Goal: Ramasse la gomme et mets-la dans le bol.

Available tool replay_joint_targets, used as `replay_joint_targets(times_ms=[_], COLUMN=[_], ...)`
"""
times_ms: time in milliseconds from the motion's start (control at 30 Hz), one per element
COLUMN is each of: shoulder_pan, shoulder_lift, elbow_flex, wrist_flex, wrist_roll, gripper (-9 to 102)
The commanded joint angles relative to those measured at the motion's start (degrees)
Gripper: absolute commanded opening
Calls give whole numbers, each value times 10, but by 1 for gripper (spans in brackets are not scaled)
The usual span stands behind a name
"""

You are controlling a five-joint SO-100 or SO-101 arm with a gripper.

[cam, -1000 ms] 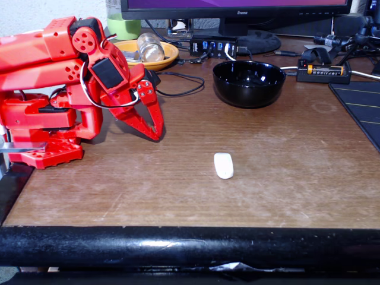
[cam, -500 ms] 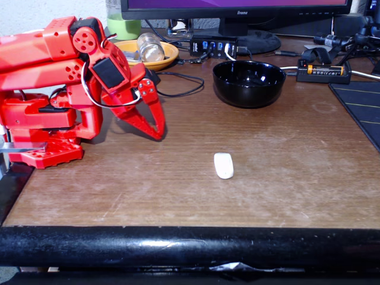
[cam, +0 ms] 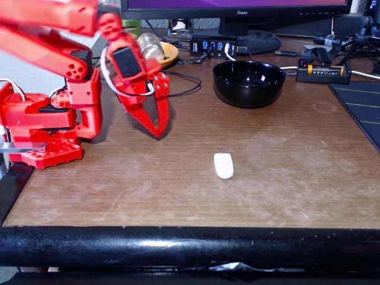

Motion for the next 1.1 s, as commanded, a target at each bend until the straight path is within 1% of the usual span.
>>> replay_joint_targets(times_ms=[0,133,233,367,400,433,467,600,667,900,1000,1067], shoulder_pan=[11,20,22,35,46,59,73,106,116,125,137,147], shoulder_lift=[-164,-157,-175,-230,-246,-263,-279,-308,-342,-415,-476,-488], elbow_flex=[-193,-258,-300,-344,-349,-352,-354,-331,-341,-415,-500,-523], wrist_flex=[69,135,176,197,195,192,188,142,137,152,190,197], wrist_roll=[-20,-25,-38,-76,-82,-82,-82,-98,-103,-105,-97,-92], gripper=[1,-3,-1,1,4,12,16,20,31,31,31,31])
